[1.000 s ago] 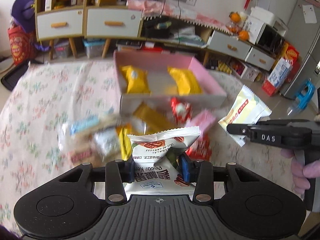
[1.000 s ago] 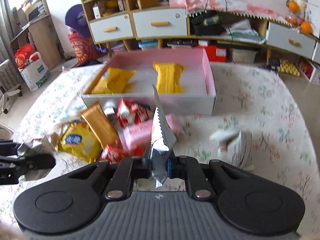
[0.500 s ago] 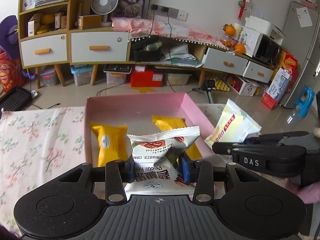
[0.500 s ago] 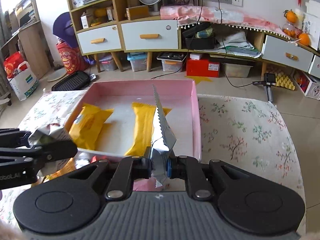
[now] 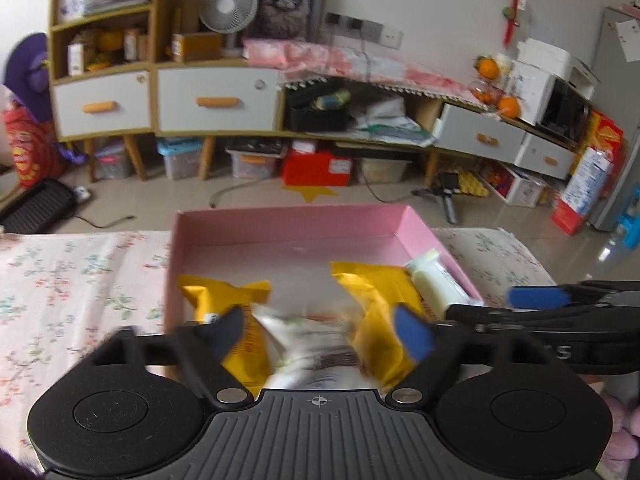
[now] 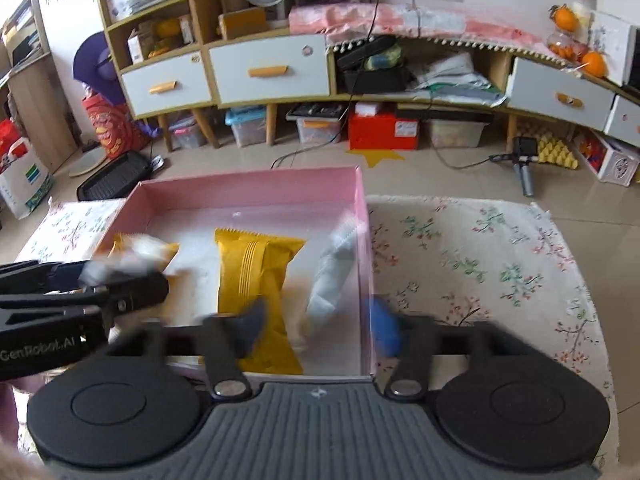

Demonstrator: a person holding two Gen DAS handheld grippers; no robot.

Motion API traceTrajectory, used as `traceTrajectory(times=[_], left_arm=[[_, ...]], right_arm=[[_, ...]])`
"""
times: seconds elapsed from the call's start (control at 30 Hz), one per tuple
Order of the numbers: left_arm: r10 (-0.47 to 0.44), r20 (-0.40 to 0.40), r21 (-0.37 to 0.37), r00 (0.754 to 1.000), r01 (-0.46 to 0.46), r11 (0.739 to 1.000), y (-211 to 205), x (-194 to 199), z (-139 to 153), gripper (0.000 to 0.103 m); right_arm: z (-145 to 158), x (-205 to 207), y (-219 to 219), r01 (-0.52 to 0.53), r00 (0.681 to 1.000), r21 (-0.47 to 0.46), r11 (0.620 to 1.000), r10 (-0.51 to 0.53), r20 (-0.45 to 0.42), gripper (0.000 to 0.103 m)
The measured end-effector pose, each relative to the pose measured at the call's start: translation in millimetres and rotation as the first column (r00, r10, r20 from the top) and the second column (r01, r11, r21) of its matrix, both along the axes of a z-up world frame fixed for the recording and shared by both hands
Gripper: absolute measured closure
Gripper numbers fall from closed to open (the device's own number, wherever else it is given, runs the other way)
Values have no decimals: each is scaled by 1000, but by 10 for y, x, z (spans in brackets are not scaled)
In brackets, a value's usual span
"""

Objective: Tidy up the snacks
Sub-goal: 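Open both tools to drop the white bags into the box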

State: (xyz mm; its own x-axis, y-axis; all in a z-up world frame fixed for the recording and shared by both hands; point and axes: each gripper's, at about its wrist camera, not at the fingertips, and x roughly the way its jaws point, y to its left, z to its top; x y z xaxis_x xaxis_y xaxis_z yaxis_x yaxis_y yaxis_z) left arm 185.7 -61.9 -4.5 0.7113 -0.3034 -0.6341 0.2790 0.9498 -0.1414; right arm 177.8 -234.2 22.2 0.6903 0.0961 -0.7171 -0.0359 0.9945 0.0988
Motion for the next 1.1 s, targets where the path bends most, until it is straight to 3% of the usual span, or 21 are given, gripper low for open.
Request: traceTrajectory(times=[0.43, 0.73, 1.1], left_arm=[[99, -38, 76, 994, -96, 992, 140, -561, 213, 3], [121, -69, 116, 990, -112, 987, 250, -1039, 234, 3], [150, -66, 138, 987, -140, 980, 334, -1452, 161, 3]], right_arm=[[246, -406, 6, 22, 1000, -43, 999, -21, 15, 8], [271, -770, 6, 58, 998, -36, 998, -58, -1, 1], [185, -1160, 101, 94, 995, -68, 993, -92, 30, 0]])
